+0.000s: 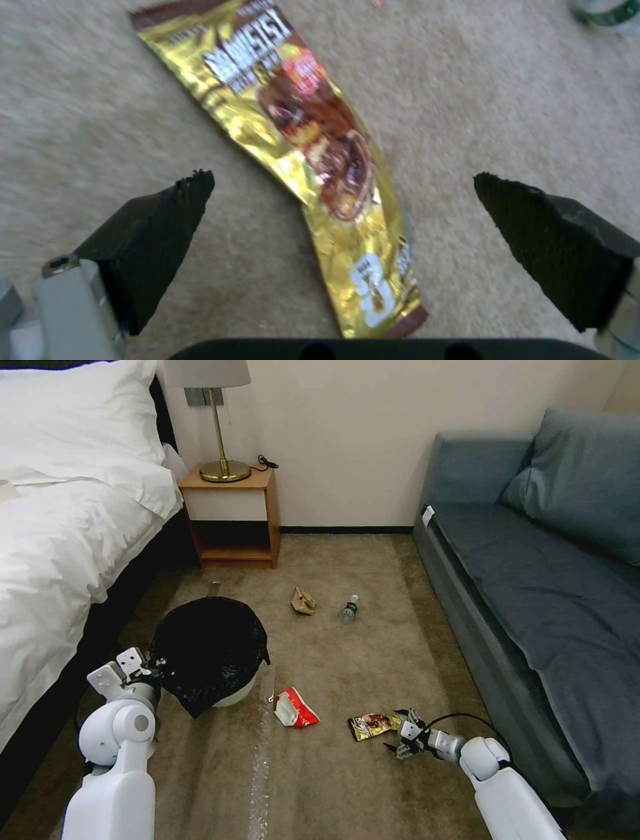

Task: Pick up the trash bin, then pick up the garbage on the floor and place it into the trash bin.

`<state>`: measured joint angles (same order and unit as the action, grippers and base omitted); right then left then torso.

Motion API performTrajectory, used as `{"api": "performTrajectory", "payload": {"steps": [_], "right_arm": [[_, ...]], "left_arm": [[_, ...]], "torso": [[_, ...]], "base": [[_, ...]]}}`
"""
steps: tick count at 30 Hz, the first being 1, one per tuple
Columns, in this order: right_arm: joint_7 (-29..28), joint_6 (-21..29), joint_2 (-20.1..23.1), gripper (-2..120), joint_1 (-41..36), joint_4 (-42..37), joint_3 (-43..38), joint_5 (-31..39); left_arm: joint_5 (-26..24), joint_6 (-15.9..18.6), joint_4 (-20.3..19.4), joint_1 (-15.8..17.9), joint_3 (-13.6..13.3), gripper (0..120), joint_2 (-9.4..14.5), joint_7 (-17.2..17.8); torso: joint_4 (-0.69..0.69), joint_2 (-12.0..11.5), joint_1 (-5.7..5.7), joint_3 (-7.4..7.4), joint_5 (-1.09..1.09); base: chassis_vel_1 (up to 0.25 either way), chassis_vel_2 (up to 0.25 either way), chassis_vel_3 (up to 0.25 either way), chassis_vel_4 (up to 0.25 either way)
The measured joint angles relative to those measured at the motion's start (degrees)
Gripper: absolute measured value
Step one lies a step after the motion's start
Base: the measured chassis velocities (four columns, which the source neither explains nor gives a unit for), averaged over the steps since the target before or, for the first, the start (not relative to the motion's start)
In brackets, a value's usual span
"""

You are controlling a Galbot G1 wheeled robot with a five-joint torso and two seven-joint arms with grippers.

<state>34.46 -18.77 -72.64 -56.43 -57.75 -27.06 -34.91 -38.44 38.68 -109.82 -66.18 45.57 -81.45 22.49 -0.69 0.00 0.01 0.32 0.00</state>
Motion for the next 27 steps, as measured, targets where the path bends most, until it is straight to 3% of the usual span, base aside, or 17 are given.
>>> {"api": "performTrajectory", "payload": {"steps": [4, 27], "right_arm": [[-3.25, -0.47, -0.66, 100, 0.15, 1.58, -1.2, -3.78], [-13.24, -1.58, -4.91, 100, 2.29, 8.24, -2.69, -9.01]], "left_arm": [[0.05, -0.13, 0.28, -0.01, -0.1, 3, -0.01, -0.01], [0.64, -0.78, 0.89, -0.01, -0.64, 3, 0.28, -0.66]], "torso": [[0.0, 0.0, 0.0, 0.0, -0.01], [-0.01, 0.0, 0.0, -0.01, -0.02]], "base": [[0.0, 0.0, 0.0, 0.0], [0.0, 0.0, 0.0, 0.0]]}}
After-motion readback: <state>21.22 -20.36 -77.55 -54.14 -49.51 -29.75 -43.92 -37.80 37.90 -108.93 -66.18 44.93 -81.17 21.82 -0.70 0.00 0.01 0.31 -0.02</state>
